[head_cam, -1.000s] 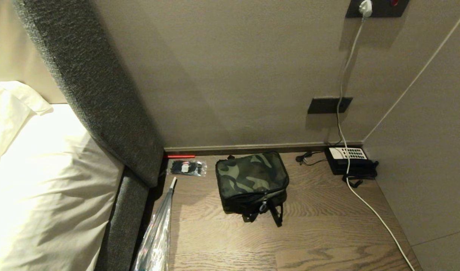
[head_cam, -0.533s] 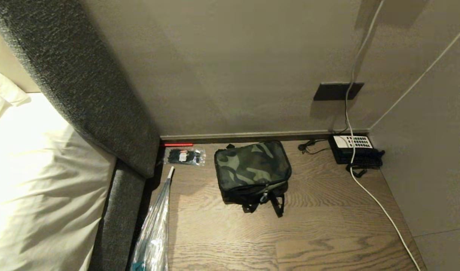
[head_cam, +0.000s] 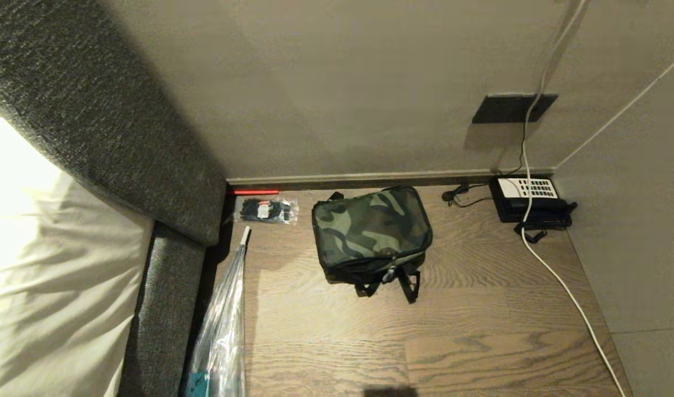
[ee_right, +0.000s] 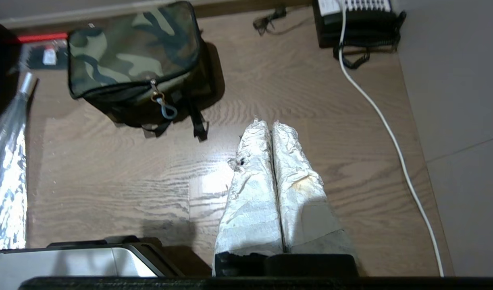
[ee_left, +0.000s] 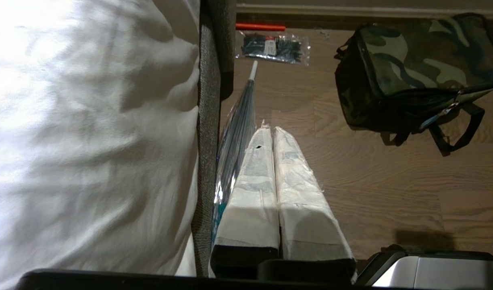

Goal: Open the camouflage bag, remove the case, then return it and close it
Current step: Open the top of the storage box

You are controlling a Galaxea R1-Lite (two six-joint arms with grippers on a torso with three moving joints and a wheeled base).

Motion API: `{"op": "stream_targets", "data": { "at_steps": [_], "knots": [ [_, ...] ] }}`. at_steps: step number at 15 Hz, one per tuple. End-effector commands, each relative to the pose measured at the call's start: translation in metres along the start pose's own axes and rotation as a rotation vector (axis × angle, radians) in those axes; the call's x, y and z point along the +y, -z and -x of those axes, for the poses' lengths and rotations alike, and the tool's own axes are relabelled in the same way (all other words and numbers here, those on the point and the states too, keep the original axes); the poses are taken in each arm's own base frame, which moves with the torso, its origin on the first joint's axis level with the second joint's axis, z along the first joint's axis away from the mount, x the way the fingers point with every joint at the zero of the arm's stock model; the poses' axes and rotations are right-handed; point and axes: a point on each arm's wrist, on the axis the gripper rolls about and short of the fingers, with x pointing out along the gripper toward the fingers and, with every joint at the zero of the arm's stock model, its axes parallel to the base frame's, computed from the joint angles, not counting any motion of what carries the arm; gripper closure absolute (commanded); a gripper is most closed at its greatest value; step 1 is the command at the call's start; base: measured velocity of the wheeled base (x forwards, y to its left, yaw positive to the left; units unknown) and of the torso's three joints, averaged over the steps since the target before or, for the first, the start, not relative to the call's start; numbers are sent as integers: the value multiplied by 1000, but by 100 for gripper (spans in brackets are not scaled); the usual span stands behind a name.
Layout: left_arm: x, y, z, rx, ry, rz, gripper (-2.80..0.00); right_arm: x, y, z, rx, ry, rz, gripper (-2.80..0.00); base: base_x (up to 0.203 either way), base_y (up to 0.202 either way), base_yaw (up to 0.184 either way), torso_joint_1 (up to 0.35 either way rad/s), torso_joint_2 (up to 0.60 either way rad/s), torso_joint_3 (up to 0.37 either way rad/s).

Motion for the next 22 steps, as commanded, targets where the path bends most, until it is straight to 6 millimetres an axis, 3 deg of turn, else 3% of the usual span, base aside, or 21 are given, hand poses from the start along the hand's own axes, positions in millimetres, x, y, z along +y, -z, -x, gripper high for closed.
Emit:
{"op": "stream_targets", "data": {
  "at_steps": [1, 22],
  "knots": [
    [0, 0, 0, 1, -1, 1, 0, 0, 5, -1, 16, 1, 0, 0, 0, 0, 0, 2, 6, -190],
    [0, 0, 0, 0, -1, 1, 0, 0, 5, -1, 16, 1, 0, 0, 0, 0, 0, 3, 3, -197]
  ]
}}
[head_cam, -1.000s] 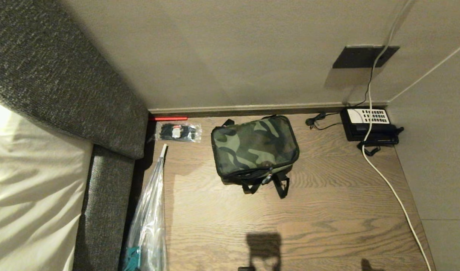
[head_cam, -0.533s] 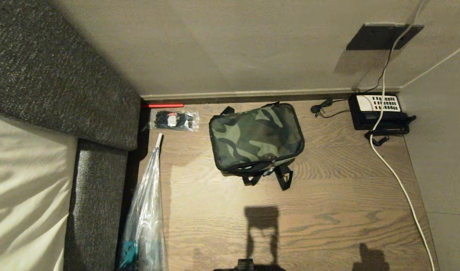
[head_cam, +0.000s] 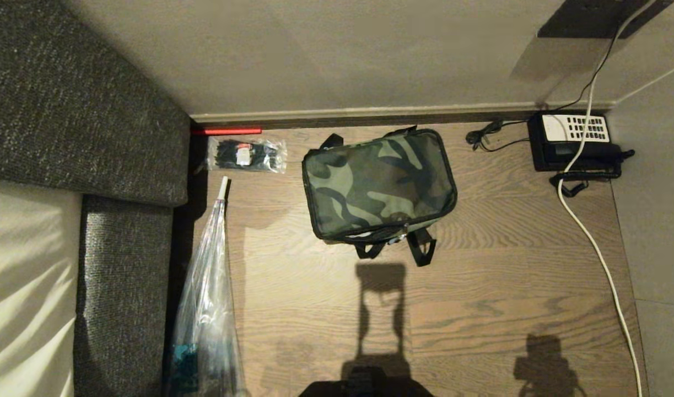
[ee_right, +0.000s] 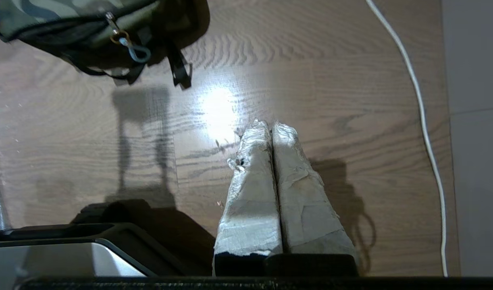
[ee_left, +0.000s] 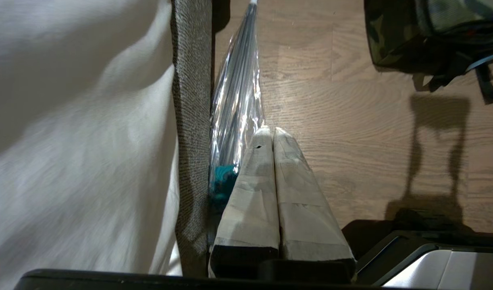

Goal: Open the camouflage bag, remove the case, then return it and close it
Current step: Open the top of the storage box

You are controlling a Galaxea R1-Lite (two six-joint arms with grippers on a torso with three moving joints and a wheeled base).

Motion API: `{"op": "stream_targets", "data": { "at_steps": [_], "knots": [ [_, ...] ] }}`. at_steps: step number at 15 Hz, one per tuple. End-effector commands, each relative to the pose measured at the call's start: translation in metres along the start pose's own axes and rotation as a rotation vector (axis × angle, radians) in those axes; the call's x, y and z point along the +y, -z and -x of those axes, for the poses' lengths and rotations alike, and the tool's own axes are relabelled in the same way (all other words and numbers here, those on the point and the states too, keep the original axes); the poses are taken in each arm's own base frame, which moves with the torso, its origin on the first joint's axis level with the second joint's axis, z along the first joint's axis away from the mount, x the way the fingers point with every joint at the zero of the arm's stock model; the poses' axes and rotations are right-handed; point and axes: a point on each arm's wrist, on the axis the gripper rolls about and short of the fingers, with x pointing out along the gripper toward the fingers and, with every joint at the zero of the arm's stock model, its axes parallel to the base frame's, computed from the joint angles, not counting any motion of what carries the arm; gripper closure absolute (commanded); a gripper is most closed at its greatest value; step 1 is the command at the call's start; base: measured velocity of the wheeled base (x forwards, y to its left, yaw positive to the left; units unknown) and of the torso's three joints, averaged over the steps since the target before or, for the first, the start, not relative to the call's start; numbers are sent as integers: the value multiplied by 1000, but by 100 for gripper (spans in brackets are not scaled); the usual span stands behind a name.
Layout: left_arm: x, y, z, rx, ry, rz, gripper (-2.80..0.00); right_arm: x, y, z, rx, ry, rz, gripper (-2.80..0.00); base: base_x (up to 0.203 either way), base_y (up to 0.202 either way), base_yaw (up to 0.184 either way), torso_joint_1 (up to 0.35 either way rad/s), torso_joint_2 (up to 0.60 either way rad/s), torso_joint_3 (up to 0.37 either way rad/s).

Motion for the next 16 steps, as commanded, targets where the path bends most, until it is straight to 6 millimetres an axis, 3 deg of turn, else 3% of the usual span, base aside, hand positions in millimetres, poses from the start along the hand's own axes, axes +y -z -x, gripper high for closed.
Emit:
{"op": "stream_targets", "data": {
  "at_steps": [1, 9, 16],
  "knots": [
    [0, 0, 0, 1, -2, 1, 0, 0, 5, -1, 16, 1, -1, 0, 0, 0, 0, 2, 2, -205],
    [0, 0, 0, 0, -1, 1, 0, 0, 5, -1, 16, 1, 0, 0, 0, 0, 0, 3, 1, -186],
    [0, 0, 0, 0, -1, 1, 0, 0, 4, -1, 17, -5, 69, 0, 0, 0, 0, 2, 1, -17]
  ]
}}
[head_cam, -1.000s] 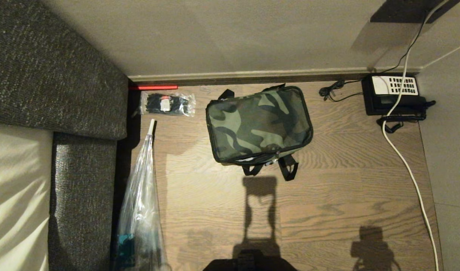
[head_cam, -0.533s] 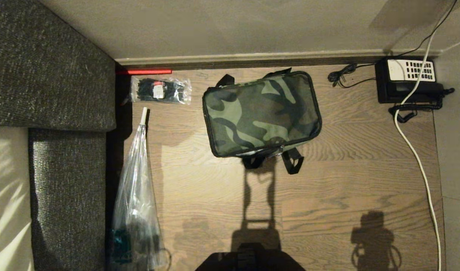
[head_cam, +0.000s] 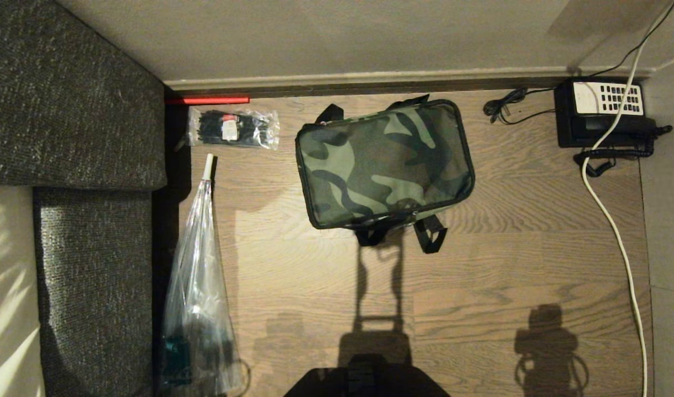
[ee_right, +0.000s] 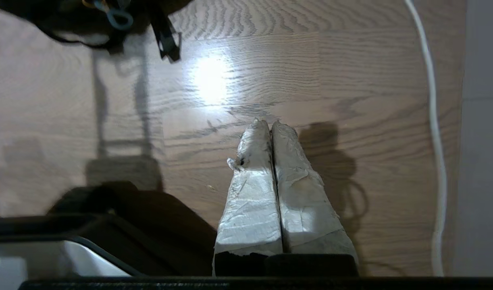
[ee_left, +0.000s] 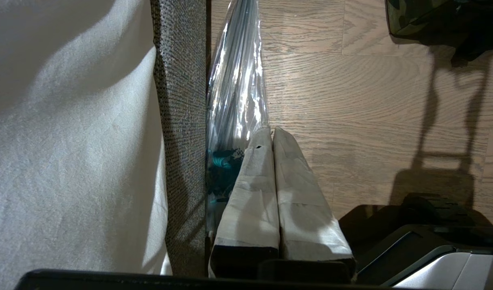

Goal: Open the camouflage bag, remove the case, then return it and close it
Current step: Open the top of the storage box

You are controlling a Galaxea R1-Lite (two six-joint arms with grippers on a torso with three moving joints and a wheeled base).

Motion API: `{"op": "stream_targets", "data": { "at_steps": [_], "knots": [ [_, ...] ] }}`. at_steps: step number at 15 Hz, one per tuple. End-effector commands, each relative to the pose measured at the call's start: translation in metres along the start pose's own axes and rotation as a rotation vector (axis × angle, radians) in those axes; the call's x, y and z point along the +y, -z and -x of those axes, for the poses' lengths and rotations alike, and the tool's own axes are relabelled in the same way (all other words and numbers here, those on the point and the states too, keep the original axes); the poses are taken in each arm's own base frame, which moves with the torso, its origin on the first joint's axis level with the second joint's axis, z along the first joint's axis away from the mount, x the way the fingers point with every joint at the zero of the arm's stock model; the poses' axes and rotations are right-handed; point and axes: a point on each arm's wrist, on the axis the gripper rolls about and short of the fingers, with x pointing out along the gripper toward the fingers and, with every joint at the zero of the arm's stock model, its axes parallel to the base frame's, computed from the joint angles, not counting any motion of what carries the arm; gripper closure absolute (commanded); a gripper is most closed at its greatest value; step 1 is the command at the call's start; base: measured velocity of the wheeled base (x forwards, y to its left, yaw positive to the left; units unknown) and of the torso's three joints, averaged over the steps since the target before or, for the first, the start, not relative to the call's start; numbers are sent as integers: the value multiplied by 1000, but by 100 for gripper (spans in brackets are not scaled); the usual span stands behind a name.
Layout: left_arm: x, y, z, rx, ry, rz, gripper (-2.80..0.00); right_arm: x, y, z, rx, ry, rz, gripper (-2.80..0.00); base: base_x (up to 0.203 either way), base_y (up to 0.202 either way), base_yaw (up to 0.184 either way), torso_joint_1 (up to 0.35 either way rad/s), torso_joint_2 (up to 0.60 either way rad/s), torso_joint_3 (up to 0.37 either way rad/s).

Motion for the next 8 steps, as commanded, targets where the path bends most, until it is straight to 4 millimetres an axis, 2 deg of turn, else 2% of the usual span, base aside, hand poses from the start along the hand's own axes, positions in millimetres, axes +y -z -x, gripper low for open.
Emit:
{"op": "stream_targets", "data": {
  "at_steps": [1, 3, 4, 6, 7, 8],
  "knots": [
    [0, 0, 0, -1, -1, 0, 0, 0, 4, -1, 15, -1, 26, 0, 0, 0, 0, 0, 0, 0],
    [0, 0, 0, -1, -1, 0, 0, 0, 4, -1, 10, -1, 23, 0, 0, 0, 0, 0, 0, 0],
    [0, 0, 0, -1, -1, 0, 0, 0, -3, 1, -16, 2, 20, 0, 0, 0, 0, 0, 0, 0],
    [0, 0, 0, 0, 0, 0, 0, 0, -36, 16, -50, -3, -3, 0, 0, 0, 0, 0, 0, 0],
    [0, 0, 0, 1, -1, 0, 0, 1, -56, 32, -32, -18, -16, 0, 0, 0, 0, 0, 0, 0],
    [0, 0, 0, -1, -1, 0, 0, 1, -67, 50, 56, -42, -29, 0, 0, 0, 0, 0, 0, 0]
  ]
}}
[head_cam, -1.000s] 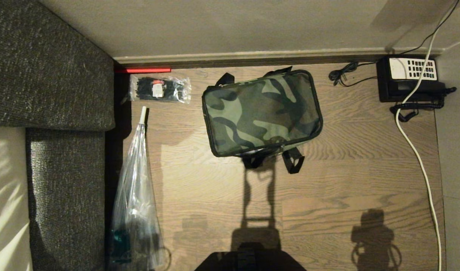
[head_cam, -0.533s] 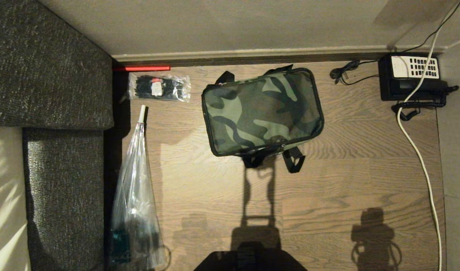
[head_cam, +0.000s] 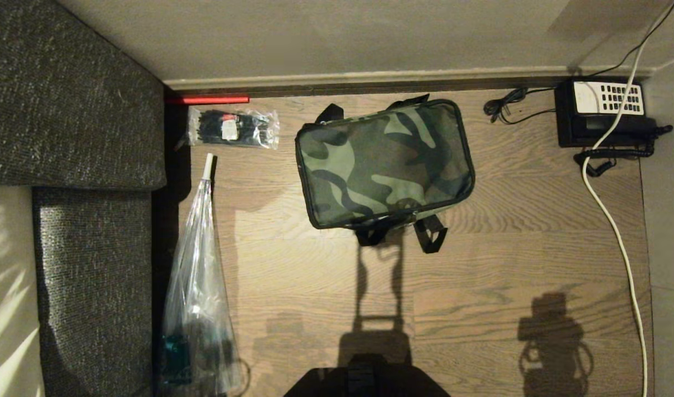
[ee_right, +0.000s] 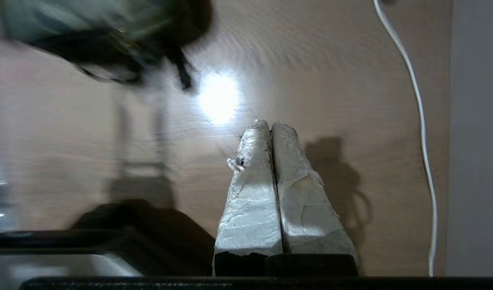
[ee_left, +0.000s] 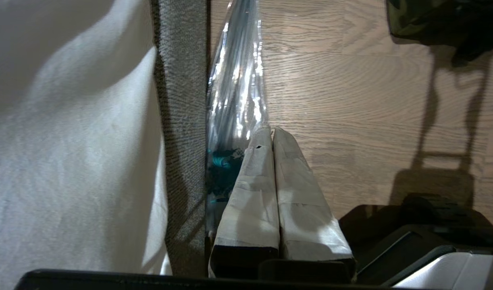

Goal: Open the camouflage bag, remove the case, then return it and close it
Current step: Open the top of the storage box

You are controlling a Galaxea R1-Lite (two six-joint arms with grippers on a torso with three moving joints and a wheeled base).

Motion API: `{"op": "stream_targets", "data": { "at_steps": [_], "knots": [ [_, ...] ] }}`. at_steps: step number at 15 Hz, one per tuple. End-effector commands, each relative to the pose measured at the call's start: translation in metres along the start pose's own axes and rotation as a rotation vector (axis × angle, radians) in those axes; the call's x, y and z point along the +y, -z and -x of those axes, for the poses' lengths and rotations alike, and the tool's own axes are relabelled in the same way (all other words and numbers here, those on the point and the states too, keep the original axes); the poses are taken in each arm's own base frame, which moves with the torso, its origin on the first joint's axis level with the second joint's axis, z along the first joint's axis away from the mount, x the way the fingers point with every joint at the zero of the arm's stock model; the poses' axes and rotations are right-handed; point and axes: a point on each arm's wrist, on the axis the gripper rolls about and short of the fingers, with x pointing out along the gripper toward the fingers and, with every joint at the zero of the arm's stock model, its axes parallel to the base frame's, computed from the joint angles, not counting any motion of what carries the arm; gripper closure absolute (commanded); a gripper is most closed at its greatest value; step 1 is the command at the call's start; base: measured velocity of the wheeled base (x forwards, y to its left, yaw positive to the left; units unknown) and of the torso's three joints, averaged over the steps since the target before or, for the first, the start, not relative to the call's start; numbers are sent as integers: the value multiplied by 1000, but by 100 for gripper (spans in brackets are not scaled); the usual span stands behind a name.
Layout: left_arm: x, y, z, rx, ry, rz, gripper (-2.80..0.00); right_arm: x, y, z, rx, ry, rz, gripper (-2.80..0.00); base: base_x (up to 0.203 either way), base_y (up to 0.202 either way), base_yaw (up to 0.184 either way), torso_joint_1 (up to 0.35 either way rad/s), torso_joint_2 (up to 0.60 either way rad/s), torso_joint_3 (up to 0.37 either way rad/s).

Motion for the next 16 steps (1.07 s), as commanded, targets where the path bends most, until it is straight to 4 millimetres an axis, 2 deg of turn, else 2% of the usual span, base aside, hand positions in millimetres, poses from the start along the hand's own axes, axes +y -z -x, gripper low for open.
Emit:
{"op": "stream_targets", "data": {
  "at_steps": [1, 2, 3, 5, 7, 9, 11, 13, 14, 16],
  "knots": [
    [0, 0, 0, -1, -1, 0, 0, 3, -26, 37, 201, -38, -35, 0, 0, 0, 0, 0, 0, 0],
    [0, 0, 0, -1, -1, 0, 0, 3, -40, 40, 271, -49, -73, 0, 0, 0, 0, 0, 0, 0],
    [0, 0, 0, 0, 0, 0, 0, 4, -56, 32, 342, -64, -118, 0, 0, 0, 0, 0, 0, 0],
    [0, 0, 0, 1, -1, 0, 0, 3, -88, -9, 534, -108, -190, 0, 0, 0, 0, 0, 0, 0],
    [0, 0, 0, 0, -1, 0, 0, 7, -98, -69, 686, -149, -233, 0, 0, 0, 0, 0, 0, 0],
    [0, 0, 0, 0, 0, 0, 0, 14, -85, -128, 740, -178, -245, 0, 0, 0, 0, 0, 0, 0],
    [0, 0, 0, -1, -1, 0, 0, 25, -59, -188, 776, -208, -243, 0, 0, 0, 0, 0, 0, 0],
    [0, 0, 0, 1, -1, 0, 0, 42, -29, -240, 757, -257, -246, 0, 0, 0, 0, 0, 0, 0],
    [0, 0, 0, 0, -1, 0, 0, 55, -22, -264, 658, -308, -265, 0, 0, 0, 0, 0, 0, 0],
    [0, 0, 0, -1, -1, 0, 0, 82, -7, -291, 555, -396, -337, 0, 0, 0, 0, 0, 0, 0]
  ]
}}
